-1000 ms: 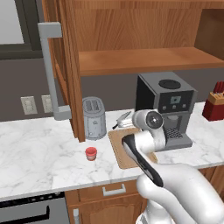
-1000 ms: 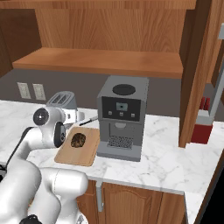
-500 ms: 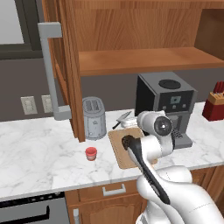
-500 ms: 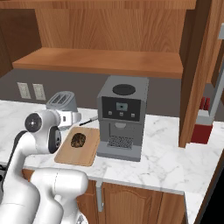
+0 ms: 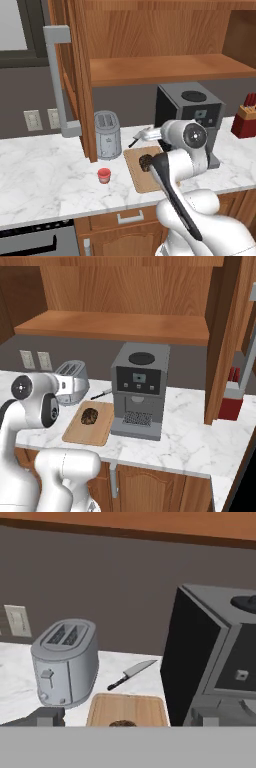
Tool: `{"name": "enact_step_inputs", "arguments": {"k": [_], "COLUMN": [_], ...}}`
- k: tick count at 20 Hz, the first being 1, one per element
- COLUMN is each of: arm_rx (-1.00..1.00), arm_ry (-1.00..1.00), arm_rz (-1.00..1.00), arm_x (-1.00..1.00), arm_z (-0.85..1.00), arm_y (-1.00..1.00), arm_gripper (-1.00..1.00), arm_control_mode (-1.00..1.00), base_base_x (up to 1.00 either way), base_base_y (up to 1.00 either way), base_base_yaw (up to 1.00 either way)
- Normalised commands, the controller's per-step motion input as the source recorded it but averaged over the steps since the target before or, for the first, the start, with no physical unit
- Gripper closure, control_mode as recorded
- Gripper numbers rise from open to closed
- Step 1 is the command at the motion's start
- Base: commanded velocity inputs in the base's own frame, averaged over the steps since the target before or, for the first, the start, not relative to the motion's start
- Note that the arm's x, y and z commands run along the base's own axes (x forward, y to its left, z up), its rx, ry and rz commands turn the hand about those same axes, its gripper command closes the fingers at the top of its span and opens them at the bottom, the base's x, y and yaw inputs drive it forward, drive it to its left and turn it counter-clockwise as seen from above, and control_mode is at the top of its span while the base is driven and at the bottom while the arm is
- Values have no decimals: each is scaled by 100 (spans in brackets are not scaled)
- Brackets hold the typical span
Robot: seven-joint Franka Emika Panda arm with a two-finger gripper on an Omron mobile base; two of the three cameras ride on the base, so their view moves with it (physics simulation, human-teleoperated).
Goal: Pick the bread, place it on the cutting board, pick the jam, place it on the counter, and close the cabinet.
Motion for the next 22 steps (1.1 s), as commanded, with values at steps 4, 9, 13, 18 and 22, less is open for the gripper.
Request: {"name": "enact_step_inputs", "arguments": {"k": [4,9,13,18,22], "arm_rx": [2,2,1,0,0], "arm_ry": [-11,-11,-13,-16,-15], "arm_rz": [0,0,0,0,0], "arm_x": [-51,-49,-49,-48,-48], "arm_z": [13,14,8,4,0], "arm_y": [-5,-3,-6,-7,-3], "arm_gripper": [-100,-100,-100,-100,-100], "arm_control_mode": [-100,-100,-100,-100,-100], "base_base_x": [0,0,0,0,0], "base_base_y": [0,0,0,0,0], "base_base_yaw": [0,0,0,0,0]}}
